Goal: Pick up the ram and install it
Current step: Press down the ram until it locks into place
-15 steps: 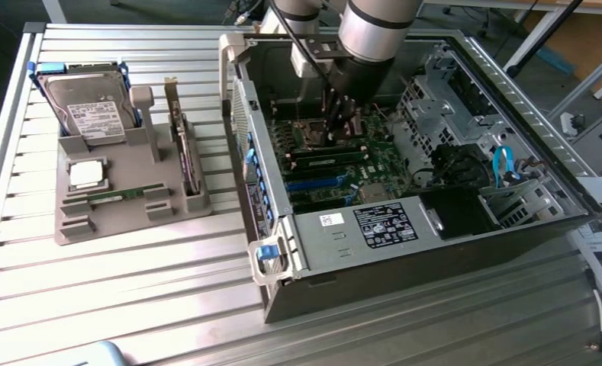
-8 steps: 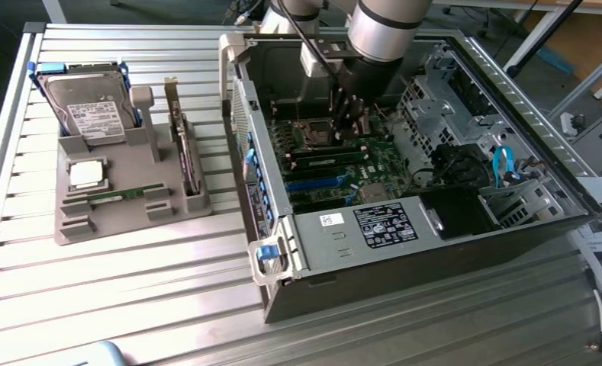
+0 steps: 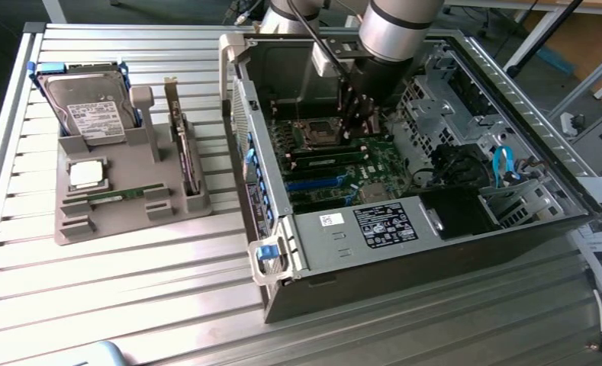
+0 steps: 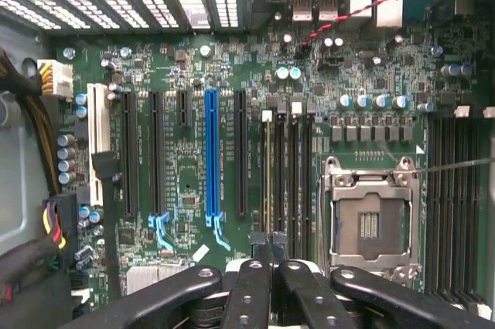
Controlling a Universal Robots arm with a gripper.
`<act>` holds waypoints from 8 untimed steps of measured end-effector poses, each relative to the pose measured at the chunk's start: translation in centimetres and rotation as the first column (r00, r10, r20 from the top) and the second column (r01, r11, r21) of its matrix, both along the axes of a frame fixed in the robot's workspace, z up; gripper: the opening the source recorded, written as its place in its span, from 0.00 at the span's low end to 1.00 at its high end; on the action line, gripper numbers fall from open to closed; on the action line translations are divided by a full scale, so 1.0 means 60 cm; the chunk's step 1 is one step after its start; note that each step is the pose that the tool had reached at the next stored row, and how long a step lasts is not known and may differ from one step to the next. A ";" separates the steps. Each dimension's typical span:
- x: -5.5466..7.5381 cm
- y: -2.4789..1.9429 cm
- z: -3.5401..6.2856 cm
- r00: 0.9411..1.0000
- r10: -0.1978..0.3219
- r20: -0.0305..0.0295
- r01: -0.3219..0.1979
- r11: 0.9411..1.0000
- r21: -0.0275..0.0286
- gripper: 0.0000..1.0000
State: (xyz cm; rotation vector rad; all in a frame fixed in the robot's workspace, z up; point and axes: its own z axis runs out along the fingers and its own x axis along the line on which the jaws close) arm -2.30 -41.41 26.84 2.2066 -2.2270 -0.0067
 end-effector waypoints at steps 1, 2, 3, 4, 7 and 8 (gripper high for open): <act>0.000 0.0000 0.000 1.000 0.000 0.000 0.000 1.000 0.000 0.11; 0.000 0.0000 0.000 1.000 0.000 0.000 0.000 1.000 0.000 0.11; 0.000 0.0000 0.000 1.000 0.000 0.000 0.000 1.000 0.000 0.11; 0.000 0.0000 0.000 1.000 0.000 0.000 0.000 1.000 0.000 0.11; 0.000 0.0000 0.000 1.000 0.000 0.000 0.000 1.000 0.000 0.11; 0.000 0.0000 0.000 1.000 0.000 0.000 0.000 1.000 0.000 0.11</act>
